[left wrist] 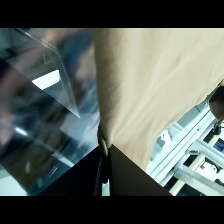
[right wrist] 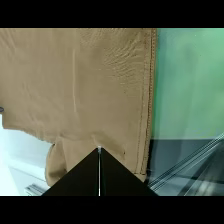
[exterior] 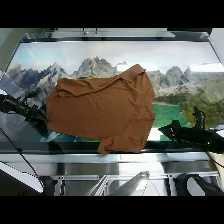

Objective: Fold the shirts.

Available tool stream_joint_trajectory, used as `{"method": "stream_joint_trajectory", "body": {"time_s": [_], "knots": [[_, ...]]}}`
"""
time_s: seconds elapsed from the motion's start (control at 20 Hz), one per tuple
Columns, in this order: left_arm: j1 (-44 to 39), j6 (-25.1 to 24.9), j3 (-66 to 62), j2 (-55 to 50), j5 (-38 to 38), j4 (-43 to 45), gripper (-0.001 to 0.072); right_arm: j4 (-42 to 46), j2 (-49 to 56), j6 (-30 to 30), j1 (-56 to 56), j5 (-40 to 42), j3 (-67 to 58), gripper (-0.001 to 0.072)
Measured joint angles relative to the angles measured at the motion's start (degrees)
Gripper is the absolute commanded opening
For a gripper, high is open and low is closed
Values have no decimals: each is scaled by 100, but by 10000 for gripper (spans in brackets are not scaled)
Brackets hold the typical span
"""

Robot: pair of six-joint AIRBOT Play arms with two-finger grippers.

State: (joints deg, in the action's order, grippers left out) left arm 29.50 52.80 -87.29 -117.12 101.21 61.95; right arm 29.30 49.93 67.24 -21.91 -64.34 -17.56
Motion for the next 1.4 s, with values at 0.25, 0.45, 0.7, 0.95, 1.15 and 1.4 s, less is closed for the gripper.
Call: {"method": "stream_joint_trajectory", "body": {"time_s": [0.25, 0.45, 0.7, 0.95, 1.15, 1.4], "knots": [[42, -101, -243, 94, 144, -741, 24, 289, 4, 37, -13, -15, 0, 340], [33, -146, -302, 131, 332, -1246, 19, 1182, 15, 697, -26, -24, 70, 384], [33, -166, -315, 138, 426, -1469, 19, 820, 33, 931, 560, 570, 584, 384], [50, -164, -315, 140, 450, -1491, 19, -363, 485, 857, 1733, 1613, 837, 375], [68, -164, -315, 140, 466, -1506, 21, -2006, 1370, -376, 2378, 2120, 863, 16], [70, -24, -315, 142, 470, -1429, 345, -3495, 2201, -2048, 2446, 2055, 509, 14]]}}
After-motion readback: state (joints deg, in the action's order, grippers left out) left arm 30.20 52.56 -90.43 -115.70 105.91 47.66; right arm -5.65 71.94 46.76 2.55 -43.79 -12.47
